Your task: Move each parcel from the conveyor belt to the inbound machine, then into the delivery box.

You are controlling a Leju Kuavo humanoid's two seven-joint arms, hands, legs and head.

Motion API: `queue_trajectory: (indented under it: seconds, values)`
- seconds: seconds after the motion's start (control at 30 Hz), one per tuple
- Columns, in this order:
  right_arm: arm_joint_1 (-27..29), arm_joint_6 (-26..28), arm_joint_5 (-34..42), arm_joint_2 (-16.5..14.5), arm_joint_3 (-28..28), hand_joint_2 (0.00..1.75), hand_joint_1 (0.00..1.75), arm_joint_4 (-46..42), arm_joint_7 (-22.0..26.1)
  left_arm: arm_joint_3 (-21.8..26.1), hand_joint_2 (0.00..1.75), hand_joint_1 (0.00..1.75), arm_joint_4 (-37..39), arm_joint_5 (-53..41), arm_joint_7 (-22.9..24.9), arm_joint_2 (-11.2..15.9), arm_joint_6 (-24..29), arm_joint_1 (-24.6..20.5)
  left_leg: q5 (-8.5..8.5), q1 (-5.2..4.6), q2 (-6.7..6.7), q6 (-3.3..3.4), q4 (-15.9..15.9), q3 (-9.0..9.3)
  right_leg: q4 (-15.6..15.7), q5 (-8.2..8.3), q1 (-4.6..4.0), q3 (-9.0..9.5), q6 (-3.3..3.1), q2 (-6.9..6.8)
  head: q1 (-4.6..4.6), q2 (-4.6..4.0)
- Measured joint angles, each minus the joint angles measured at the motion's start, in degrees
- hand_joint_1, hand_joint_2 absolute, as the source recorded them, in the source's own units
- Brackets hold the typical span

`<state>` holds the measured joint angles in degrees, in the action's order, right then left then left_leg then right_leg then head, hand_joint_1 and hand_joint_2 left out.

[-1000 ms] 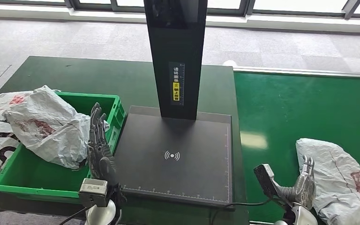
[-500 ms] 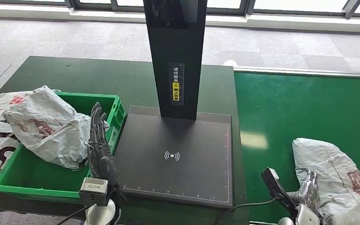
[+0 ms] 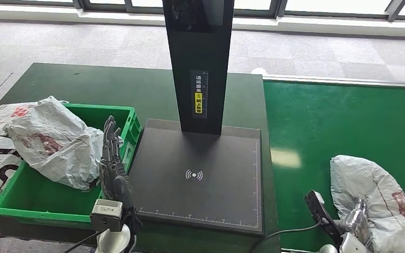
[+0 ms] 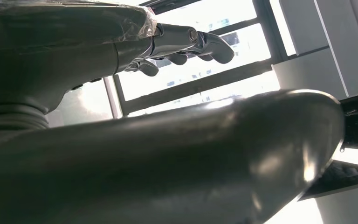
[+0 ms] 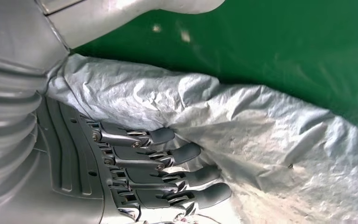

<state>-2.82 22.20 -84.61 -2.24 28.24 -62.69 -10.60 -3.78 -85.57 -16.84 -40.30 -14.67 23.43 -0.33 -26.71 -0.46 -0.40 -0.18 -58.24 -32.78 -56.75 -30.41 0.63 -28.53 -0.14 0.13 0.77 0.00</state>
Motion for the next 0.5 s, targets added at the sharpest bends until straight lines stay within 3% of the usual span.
queue_trajectory:
  seconds: [0.23,0.4,0.5]
  values:
    - [0.8,5.1,4.8,0.1,0.9,1.75,0.00,-2.9,3.0,0.0,0.00,0.00,0.0,0.1,0.0,0.0,0.0,0.4,0.00,-0.02,0.00,0.00,0.0,-0.03,0.0,0.00,0.01,0.01,0.00,0.00,0.00,0.00]
    - [2.0,14.2,9.4,-0.3,1.0,1.75,0.00,-8.6,7.8,0.0,0.00,0.00,0.0,1.5,0.0,0.0,1.1,0.4,0.00,-0.01,0.02,0.00,0.0,-0.04,0.0,0.00,0.00,-0.01,0.00,0.01,0.00,0.00]
    - [2.5,13.4,10.6,-0.4,1.0,1.75,0.00,-11.2,7.6,0.0,0.00,0.00,0.0,2.9,0.0,0.1,1.2,0.4,0.00,0.00,0.01,0.00,0.0,-0.02,0.0,0.00,-0.01,-0.03,0.00,0.01,0.01,0.00]
